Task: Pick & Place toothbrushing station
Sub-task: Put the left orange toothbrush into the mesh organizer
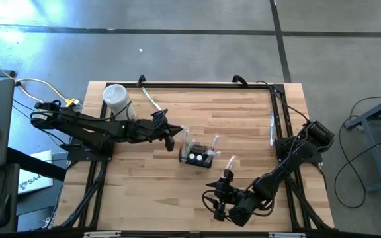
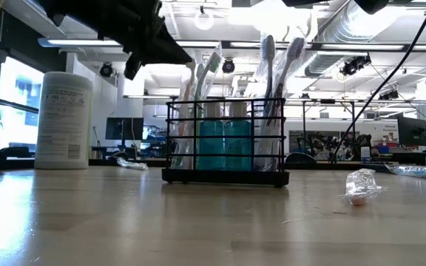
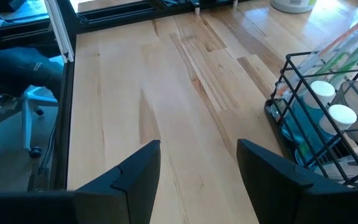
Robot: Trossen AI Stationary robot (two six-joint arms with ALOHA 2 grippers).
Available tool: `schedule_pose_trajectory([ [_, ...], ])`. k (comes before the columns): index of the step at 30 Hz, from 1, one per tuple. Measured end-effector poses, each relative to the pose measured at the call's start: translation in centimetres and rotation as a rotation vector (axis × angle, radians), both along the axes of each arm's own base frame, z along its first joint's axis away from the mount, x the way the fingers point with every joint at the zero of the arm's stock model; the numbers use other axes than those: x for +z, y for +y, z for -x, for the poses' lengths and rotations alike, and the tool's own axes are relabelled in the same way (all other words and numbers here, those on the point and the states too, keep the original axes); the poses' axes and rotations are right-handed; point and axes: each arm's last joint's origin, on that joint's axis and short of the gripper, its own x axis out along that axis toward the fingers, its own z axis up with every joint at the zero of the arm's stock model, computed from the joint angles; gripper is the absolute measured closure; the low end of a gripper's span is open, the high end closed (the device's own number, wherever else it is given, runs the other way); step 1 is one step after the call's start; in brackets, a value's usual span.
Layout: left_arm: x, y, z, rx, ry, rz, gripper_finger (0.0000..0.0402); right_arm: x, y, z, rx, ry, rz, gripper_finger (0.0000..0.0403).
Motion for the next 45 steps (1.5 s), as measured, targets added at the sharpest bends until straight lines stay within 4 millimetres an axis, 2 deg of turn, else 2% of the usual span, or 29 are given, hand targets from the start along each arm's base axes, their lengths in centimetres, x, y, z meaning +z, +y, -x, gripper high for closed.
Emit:
schedule_pose_trajectory([
  [12,1.3,-3.0,0.1,-0.194,-0.053,-0.258,0.0401,-0.1,-0.1,0.1,-0.001,0.015,0.012,0.0199],
  [23,1.8,-3.0,0.0,-0.181,-0.074,-0.338,0.0401,-0.1,-0.1,0.1,-0.001,0.015,0.011,0.0199],
  [29,1.0,-3.0,0.1,-0.19,-0.004,-0.331,0.0401,-0.1,-0.1,0.1,-0.001,0.015,0.011,0.0199],
  [40,-1.2,-3.3,-1.1,-0.226,0.072,-0.27,0.0401,-0.1,-0.1,0.1,-0.001,0.015,0.011,0.0199],
  [45,-1.2,-3.3,-1.2,-0.242,0.065,-0.264,0.0401,-0.1,-0.1,0.1,-0.001,0.015,0.011,0.0199],
])
